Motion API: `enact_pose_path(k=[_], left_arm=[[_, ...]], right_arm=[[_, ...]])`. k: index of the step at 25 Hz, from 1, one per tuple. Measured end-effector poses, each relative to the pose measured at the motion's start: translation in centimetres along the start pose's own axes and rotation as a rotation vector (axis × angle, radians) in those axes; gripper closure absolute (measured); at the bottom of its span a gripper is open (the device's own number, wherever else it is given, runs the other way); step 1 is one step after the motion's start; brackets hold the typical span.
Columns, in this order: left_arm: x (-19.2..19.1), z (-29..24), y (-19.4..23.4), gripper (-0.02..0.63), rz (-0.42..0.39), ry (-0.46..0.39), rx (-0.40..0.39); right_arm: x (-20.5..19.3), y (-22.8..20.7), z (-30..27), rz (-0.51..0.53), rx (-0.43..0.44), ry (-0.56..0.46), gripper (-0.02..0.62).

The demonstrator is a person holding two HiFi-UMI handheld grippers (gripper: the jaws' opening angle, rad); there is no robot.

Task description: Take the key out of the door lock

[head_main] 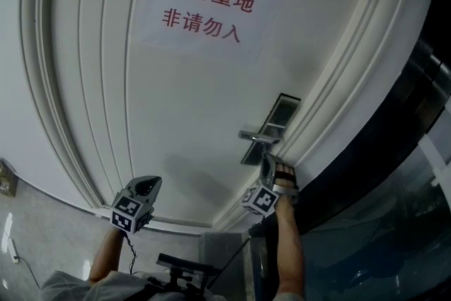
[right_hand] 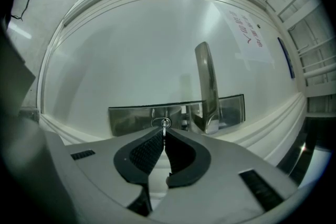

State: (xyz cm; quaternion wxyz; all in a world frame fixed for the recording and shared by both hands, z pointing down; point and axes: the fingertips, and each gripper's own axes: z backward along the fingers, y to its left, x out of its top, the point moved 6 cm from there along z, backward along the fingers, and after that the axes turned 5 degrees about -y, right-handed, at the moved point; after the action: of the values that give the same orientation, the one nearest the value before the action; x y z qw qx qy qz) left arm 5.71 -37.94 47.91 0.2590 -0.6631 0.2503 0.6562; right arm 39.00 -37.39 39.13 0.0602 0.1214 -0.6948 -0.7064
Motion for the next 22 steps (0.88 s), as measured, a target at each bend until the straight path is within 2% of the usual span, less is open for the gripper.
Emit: enact_pose_path(k=[9,15,22], left_arm=[[0.3,0.8,-0.3,0.601,0.000,-0.006,-0.001],[0.3,1.6,-0.4,0.601,-0.009,-0.003,-0.013],[0.9,3.0,0.1,0.601,-0.012,-0.006,-0.025]], right_arm=[[0.4,-0.1,1.6,-0.017,0.001,-0.006,0.575],[0.4,-0.8,3.7,0.019,-0.049,0.018,0.575],[1.3,-1.3,7.8,-0.101,-0.067,0.022,0.575]])
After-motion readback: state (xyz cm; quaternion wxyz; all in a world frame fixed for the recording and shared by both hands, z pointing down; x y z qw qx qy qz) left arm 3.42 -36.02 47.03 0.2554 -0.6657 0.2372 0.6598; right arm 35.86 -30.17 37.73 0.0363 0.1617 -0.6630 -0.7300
